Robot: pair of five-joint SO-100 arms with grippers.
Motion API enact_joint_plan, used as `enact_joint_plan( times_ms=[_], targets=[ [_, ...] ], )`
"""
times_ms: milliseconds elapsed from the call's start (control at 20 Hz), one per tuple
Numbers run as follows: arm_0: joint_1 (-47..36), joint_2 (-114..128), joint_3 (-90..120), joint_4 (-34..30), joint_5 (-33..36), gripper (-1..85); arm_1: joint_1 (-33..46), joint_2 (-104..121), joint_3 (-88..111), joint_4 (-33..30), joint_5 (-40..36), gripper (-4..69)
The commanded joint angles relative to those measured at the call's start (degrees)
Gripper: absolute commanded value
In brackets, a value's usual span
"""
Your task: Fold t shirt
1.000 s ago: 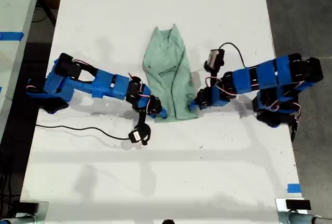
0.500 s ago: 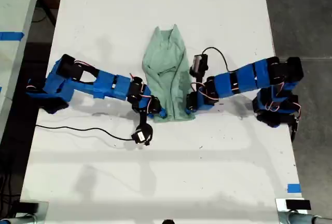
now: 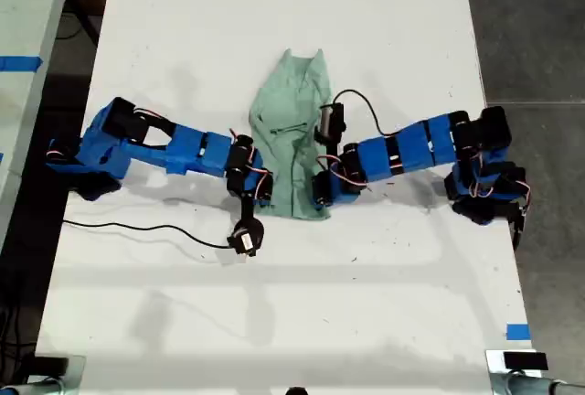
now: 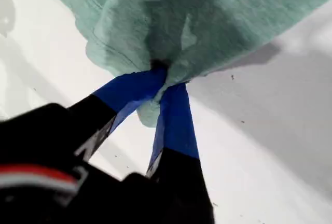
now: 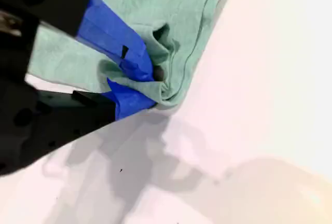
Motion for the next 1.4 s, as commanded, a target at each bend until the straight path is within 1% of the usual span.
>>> enact_joint_plan(
  times_ms=[0,50,200,350,400,500,600,650,700,750,800,850,950,1050,1150,1200,1250,1300,1350],
  targets=[
    [-3.0,7.8,-1.3,1.0,1.0,-0.2,3.7,2.5,-11.0,9.3,-2.4,0.1],
    [-5.8,9.3,-1.6,1.9,2.3,-0.2,6.3,3.8,-13.7,11.9,-4.0,0.1],
    [-15.6,15.6,-1.8,3.9,5.7,-0.2,15.9,7.8,-19.8,16.3,-9.0,0.1],
    [-26.3,18.9,-4.0,2.9,8.3,-0.2,26.5,11.0,-20.6,15.8,-12.0,0.1],
    [-29.4,18.8,-4.9,1.9,8.8,-0.2,29.6,11.5,-20.6,15.6,-12.3,0.1],
    [-34.3,18.2,-6.0,-2.6,10.0,-0.2,35.6,12.2,-20.6,14.2,-13.7,0.1],
    [-37.8,17.1,-7.2,-9.4,11.6,1.2,41.8,12.3,-20.6,10.5,-15.9,0.1],
    [-39.5,15.4,-9.1,-11.2,11.5,3.8,44.8,12.3,-20.6,8.5,-17.1,0.4],
    [-40.8,14.1,-10.3,-14.1,12.2,6.5,47.5,12.2,-21.0,5.9,-19.5,2.3],
    [-41.7,13.5,-10.3,-17.2,13.4,8.7,49.4,12.0,-22.1,3.8,-22.9,12.2],
    [-42.5,13.4,-10.4,-18.7,13.5,9.5,51.2,11.9,-23.6,3.5,-24.5,21.8],
    [-43.6,13.4,-10.5,-19.3,13.9,10.1,53.0,11.9,-24.7,4.0,-25.4,22.5],
    [-45.7,14.9,-10.5,-18.8,14.2,9.7,55.7,11.8,-26.4,6.9,-27.2,25.8],
    [-47.5,17.5,-10.5,-17.8,15.3,8.1,57.8,12.0,-26.5,10.7,-27.2,26.2],
    [-49.7,20.0,-10.4,-14.7,15.6,7.9,58.7,13.2,-26.5,14.2,-27.7,27.5],
    [-50.8,21.0,-10.4,-13.3,16.3,7.5,58.7,14.2,-26.3,15.8,-27.7,26.1],
    [-51.6,21.5,-10.4,-12.2,17.4,6.3,58.5,16.0,-25.1,16.5,-27.2,20.3],
    [-51.9,21.4,-10.4,-12.0,19.0,5.8,57.7,17.8,-23.9,16.8,-26.5,16.3],
    [-51.9,20.7,-10.4,-12.0,20.2,6.8,56.5,18.9,-23.4,16.8,-26.3,14.2]
  ],
)
